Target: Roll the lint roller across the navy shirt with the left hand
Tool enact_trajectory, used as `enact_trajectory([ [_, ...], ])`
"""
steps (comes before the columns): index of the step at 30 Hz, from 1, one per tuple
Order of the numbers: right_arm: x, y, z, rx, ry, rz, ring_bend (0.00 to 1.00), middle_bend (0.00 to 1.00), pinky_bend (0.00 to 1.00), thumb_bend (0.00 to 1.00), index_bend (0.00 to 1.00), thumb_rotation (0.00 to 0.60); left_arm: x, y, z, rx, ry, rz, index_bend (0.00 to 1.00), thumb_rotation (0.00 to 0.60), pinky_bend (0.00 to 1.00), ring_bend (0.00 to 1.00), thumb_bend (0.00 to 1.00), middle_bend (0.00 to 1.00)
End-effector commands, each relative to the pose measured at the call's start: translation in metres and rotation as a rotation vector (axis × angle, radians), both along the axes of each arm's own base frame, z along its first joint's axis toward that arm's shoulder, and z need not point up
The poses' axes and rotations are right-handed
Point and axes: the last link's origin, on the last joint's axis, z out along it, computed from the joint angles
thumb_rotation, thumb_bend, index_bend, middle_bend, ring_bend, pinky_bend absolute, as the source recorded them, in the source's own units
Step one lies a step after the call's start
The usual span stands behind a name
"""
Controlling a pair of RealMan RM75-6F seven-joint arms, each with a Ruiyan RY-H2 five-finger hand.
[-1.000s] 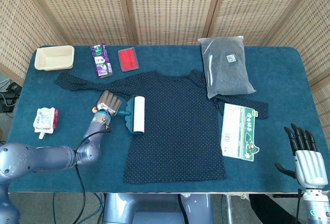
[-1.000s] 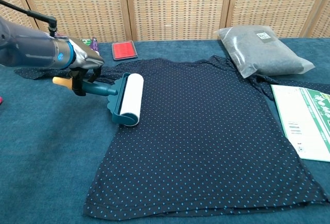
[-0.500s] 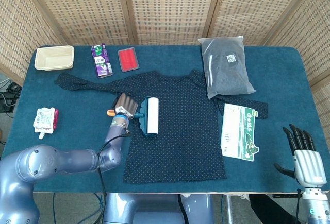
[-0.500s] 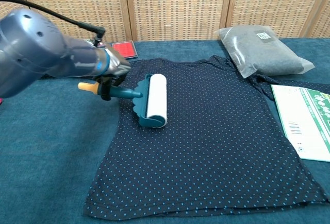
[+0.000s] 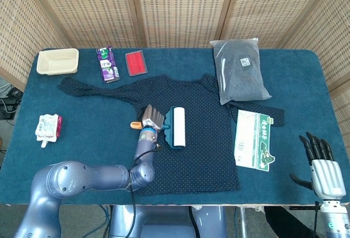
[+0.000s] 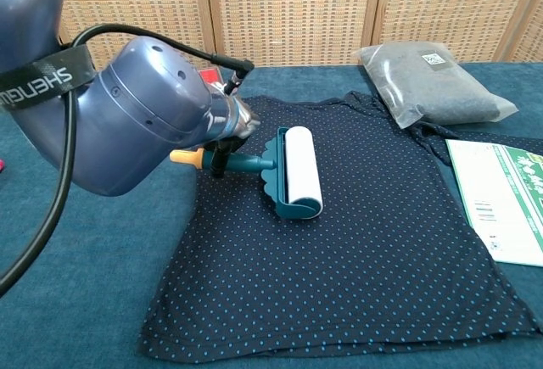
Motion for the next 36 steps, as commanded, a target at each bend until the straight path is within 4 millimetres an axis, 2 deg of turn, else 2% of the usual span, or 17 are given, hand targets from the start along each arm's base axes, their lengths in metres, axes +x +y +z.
enact_trajectory([
  [1, 0.0, 0.0, 0.0, -0.001, 0.001, 0.001, 0.0, 0.0, 0.0, 0.11, 0.0, 0.6, -0.004, 0.001, 0.003, 0.006, 0.004, 0.007, 0.93, 0.6, 0.65, 0.59, 1.0, 0.69],
  [6, 0.001, 0.001, -0.001, 0.003, 0.002, 0.006, 0.0, 0.0, 0.0, 0.11, 0.0, 0.6, -0.031, 0.003, 0.018, 0.025, 0.02, 0.041, 0.93, 0.6, 0.65, 0.59, 1.0, 0.69],
  [17, 0.007, 0.004, -0.008, 0.031, 0.011, 0.026, 0.0, 0.0, 0.0, 0.11, 0.0, 0.6, -0.119, 0.009, 0.066, 0.094, 0.081, 0.133, 0.93, 0.6, 0.65, 0.59, 1.0, 0.69],
  [21, 0.008, 0.005, -0.009, 0.032, 0.012, 0.029, 0.0, 0.0, 0.0, 0.11, 0.0, 0.6, -0.135, 0.011, 0.079, 0.111, 0.078, 0.152, 0.93, 0.6, 0.65, 0.59, 1.0, 0.69],
  [26, 0.009, 0.004, -0.009, 0.029, 0.009, 0.034, 0.0, 0.0, 0.0, 0.11, 0.0, 0.6, -0.138, 0.013, 0.081, 0.114, 0.058, 0.156, 0.93, 0.6, 0.65, 0.59, 1.0, 0.69],
  [36, 0.007, 0.003, -0.004, 0.018, -0.003, 0.025, 0.0, 0.0, 0.0, 0.11, 0.0, 0.6, -0.106, 0.011, 0.051, 0.081, 0.021, 0.116, 0.93, 0.6, 0.65, 0.59, 1.0, 0.69],
])
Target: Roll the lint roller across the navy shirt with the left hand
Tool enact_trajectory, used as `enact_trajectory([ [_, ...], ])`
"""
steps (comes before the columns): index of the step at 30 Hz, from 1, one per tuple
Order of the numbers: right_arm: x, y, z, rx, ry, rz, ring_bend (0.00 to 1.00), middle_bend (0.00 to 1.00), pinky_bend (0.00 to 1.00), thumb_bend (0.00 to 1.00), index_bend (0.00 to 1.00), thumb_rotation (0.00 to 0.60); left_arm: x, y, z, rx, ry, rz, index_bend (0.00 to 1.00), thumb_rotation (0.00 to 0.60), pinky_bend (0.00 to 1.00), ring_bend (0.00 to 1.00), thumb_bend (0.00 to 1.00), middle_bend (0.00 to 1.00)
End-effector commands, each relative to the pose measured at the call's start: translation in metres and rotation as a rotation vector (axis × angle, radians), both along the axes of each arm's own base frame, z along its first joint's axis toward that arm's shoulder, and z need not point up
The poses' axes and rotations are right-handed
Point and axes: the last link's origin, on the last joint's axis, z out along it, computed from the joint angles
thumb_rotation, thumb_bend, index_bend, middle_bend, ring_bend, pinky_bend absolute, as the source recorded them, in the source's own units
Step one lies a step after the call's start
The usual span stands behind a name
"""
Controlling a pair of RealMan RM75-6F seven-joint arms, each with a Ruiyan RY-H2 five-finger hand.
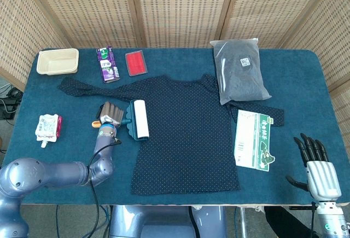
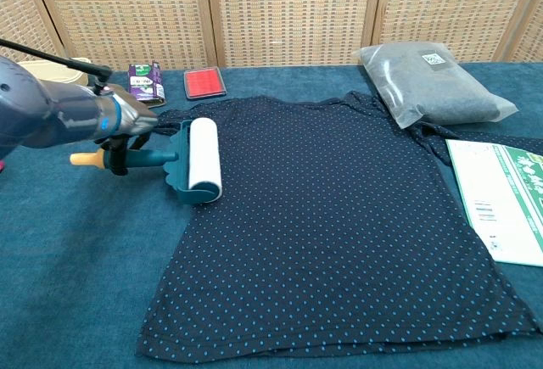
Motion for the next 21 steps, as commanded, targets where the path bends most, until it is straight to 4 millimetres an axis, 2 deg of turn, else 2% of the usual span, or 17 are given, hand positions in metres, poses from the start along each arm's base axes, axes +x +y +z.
enact_trajectory([
  [1, -0.001, 0.0, 0.002, -0.006, -0.004, -0.003, 0.0, 0.0, 0.0, 0.11, 0.0, 0.6, 0.016, 0.0, -0.013, -0.013, -0.009, -0.018, 0.93, 0.6, 0.65, 0.59, 1.0, 0.69],
  [13, -0.005, -0.002, 0.002, 0.006, -0.026, -0.023, 0.0, 0.0, 0.0, 0.11, 0.0, 0.6, 0.075, 0.003, -0.045, -0.017, -0.068, -0.032, 0.93, 0.6, 0.65, 0.59, 1.0, 0.69],
  [17, -0.006, -0.003, 0.002, 0.003, -0.028, -0.021, 0.0, 0.0, 0.0, 0.11, 0.0, 0.6, 0.089, 0.001, -0.052, -0.025, -0.073, -0.047, 0.93, 0.6, 0.65, 0.59, 1.0, 0.69],
  [21, -0.006, -0.003, 0.002, 0.003, -0.029, -0.021, 0.0, 0.0, 0.0, 0.11, 0.0, 0.6, 0.092, -0.001, -0.054, -0.028, -0.07, -0.049, 0.93, 0.6, 0.65, 0.59, 1.0, 0.69],
])
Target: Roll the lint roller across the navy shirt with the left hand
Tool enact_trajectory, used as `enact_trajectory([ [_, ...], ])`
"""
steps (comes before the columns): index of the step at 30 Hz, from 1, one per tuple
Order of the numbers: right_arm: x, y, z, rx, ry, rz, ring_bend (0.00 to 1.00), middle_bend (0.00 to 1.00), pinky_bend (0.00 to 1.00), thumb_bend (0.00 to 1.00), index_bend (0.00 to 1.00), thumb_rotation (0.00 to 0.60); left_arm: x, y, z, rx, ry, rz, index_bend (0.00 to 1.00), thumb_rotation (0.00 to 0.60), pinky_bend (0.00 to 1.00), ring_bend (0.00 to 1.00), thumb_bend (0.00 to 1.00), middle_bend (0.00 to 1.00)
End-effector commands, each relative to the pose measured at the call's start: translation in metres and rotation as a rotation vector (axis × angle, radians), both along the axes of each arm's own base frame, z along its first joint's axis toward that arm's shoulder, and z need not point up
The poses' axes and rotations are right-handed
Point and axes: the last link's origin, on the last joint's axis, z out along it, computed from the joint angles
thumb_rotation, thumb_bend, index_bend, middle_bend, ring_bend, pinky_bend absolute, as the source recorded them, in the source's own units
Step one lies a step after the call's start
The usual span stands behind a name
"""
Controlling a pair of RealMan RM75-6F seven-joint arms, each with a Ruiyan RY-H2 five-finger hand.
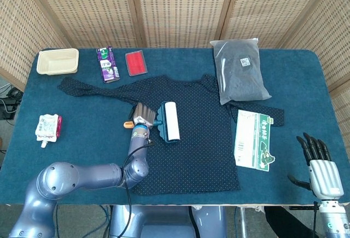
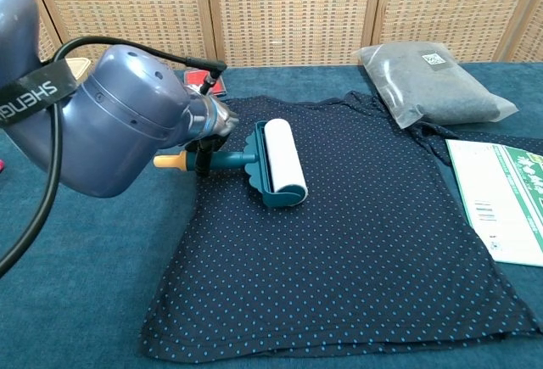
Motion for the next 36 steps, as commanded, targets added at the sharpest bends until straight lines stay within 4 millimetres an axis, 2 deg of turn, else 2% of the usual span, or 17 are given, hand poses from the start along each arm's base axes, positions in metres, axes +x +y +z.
enact_trajectory([
  [1, 0.0, 0.0, 0.0, 0.0, 0.001, 0.001, 0.0, 0.0, 0.0, 0.11, 0.0, 0.6, 0.0, -0.001, 0.0, 0.001, 0.007, -0.001, 0.93, 0.6, 0.65, 0.59, 1.0, 0.69],
  [4, 0.001, 0.0, 0.0, -0.001, 0.003, 0.003, 0.0, 0.0, 0.0, 0.11, 0.0, 0.6, -0.004, 0.0, 0.002, 0.007, 0.014, 0.007, 0.93, 0.6, 0.65, 0.59, 1.0, 0.69],
  [12, 0.004, 0.002, -0.002, 0.007, 0.01, 0.014, 0.0, 0.0, 0.0, 0.11, 0.0, 0.6, -0.039, 0.005, 0.027, 0.044, 0.058, 0.041, 0.93, 0.6, 0.65, 0.59, 1.0, 0.69],
  [21, 0.011, 0.006, -0.006, 0.013, 0.018, 0.043, 0.0, 0.0, 0.0, 0.11, 0.0, 0.6, -0.091, -0.001, 0.076, 0.081, 0.063, 0.063, 0.93, 0.6, 0.64, 0.6, 1.0, 0.7],
  [27, 0.016, 0.009, -0.007, 0.015, 0.023, 0.062, 0.0, 0.0, 0.0, 0.11, 0.0, 0.6, -0.113, -0.008, 0.106, 0.116, -0.05, 0.017, 0.92, 0.6, 0.61, 0.6, 1.0, 0.69],
  [31, 0.018, 0.01, -0.007, 0.013, 0.027, 0.068, 0.0, 0.0, 0.0, 0.11, 0.0, 0.6, -0.126, -0.016, 0.122, 0.135, -0.114, -0.032, 0.89, 0.6, 0.55, 0.6, 1.0, 0.65],
  [34, 0.021, 0.012, -0.007, 0.011, 0.03, 0.077, 0.0, 0.0, 0.0, 0.11, 0.0, 0.6, -0.133, -0.02, 0.129, 0.143, -0.132, -0.062, 0.86, 0.6, 0.53, 0.59, 0.96, 0.61],
  [36, 0.023, 0.013, -0.007, 0.011, 0.031, 0.084, 0.0, 0.0, 0.0, 0.11, 0.0, 0.6, -0.137, -0.024, 0.131, 0.149, -0.157, -0.078, 0.8, 0.6, 0.51, 0.55, 0.88, 0.57],
])
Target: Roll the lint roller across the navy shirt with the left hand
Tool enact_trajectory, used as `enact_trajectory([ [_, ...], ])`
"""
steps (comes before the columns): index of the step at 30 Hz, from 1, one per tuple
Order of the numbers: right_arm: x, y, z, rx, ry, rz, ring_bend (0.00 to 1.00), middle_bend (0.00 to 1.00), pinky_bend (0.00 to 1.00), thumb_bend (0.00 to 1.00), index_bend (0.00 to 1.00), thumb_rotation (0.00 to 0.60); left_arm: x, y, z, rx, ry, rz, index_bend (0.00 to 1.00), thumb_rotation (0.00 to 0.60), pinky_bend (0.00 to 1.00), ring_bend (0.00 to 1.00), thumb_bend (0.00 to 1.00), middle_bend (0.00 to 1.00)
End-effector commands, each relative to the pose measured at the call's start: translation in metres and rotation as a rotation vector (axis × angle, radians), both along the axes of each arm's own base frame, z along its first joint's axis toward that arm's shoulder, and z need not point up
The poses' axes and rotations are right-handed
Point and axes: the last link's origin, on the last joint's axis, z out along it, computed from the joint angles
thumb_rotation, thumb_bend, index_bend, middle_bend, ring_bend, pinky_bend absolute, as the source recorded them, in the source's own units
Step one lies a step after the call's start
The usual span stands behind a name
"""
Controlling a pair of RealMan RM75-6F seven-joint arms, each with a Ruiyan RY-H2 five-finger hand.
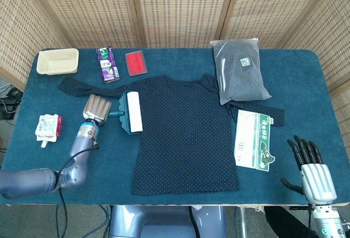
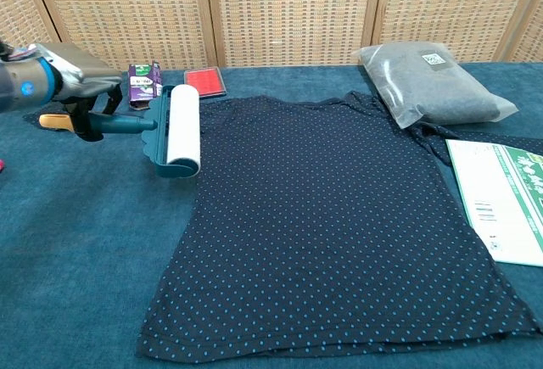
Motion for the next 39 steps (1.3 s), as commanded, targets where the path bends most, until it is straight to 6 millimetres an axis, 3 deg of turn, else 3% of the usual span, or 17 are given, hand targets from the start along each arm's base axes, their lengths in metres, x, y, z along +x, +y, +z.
enact_trajectory([
  [1, 0.003, 0.002, 0.0, 0.0, 0.002, 0.009, 0.0, 0.0, 0.0, 0.11, 0.0, 0.6, -0.02, -0.013, 0.011, 0.005, -0.05, -0.02, 0.75, 0.6, 0.47, 0.5, 0.82, 0.53],
  [2, 0.003, 0.002, 0.0, 0.0, 0.003, 0.011, 0.0, 0.0, 0.0, 0.11, 0.0, 0.6, -0.021, -0.014, 0.012, 0.005, -0.052, -0.024, 0.72, 0.6, 0.44, 0.45, 0.76, 0.47],
  [4, 0.004, 0.003, -0.001, 0.0, 0.003, 0.014, 0.0, 0.0, 0.0, 0.11, 0.0, 0.6, -0.026, -0.017, 0.012, 0.001, -0.048, -0.029, 0.58, 0.6, 0.31, 0.24, 0.55, 0.2],
  [6, 0.005, 0.004, -0.001, 0.002, 0.003, 0.016, 0.0, 0.0, 0.0, 0.11, 0.0, 0.6, -0.031, -0.02, 0.011, -0.001, -0.038, -0.025, 0.42, 0.6, 0.2, 0.1, 0.42, 0.03],
  [7, 0.005, 0.004, -0.001, 0.002, 0.003, 0.016, 0.0, 0.0, 0.0, 0.11, 0.0, 0.6, -0.032, -0.021, 0.011, -0.001, -0.042, -0.02, 0.33, 0.6, 0.16, 0.05, 0.38, 0.0],
  [10, 0.005, 0.004, 0.0, -0.001, 0.0, 0.018, 0.0, 0.0, 0.0, 0.11, 0.0, 0.6, -0.036, -0.023, 0.011, 0.009, -0.07, -0.003, 0.18, 0.6, 0.06, 0.0, 0.32, 0.0],
  [13, 0.005, 0.004, 0.001, -0.004, -0.001, 0.018, 0.0, 0.0, 0.0, 0.11, 0.0, 0.6, -0.039, -0.024, 0.011, 0.019, -0.084, -0.004, 0.12, 0.6, 0.0, 0.0, 0.21, 0.0],
  [18, 0.005, 0.004, 0.002, -0.007, -0.002, 0.018, 0.0, 0.0, 0.0, 0.11, 0.0, 0.6, -0.045, -0.028, 0.012, 0.063, -0.195, -0.024, 0.03, 0.6, 0.0, 0.0, 0.17, 0.0],
  [22, 0.006, 0.004, 0.003, -0.008, -0.003, 0.019, 0.0, 0.0, 0.0, 0.11, 0.0, 0.6, -0.046, -0.037, 0.016, 0.09, -0.312, -0.015, 0.02, 0.6, 0.0, 0.0, 0.17, 0.0],
  [25, 0.006, 0.005, 0.004, -0.013, -0.001, 0.023, 0.0, 0.0, 0.0, 0.11, 0.0, 0.6, -0.048, -0.058, 0.026, 0.135, -0.473, -0.034, 0.02, 0.6, 0.0, 0.0, 0.15, 0.0],
  [30, 0.005, 0.004, 0.004, -0.015, 0.002, 0.02, 0.0, 0.0, 0.0, 0.11, 0.0, 0.6, -0.061, -0.102, 0.042, 0.227, -0.591, -0.123, 0.01, 0.6, 0.0, 0.0, 0.14, 0.0],
  [39, 0.008, 0.006, 0.007, -0.03, 0.011, 0.036, 0.0, 0.0, 0.0, 0.11, 0.0, 0.6, -0.084, -0.173, 0.048, 0.278, -0.634, -0.12, 0.0, 0.6, 0.0, 0.0, 0.13, 0.0],
])
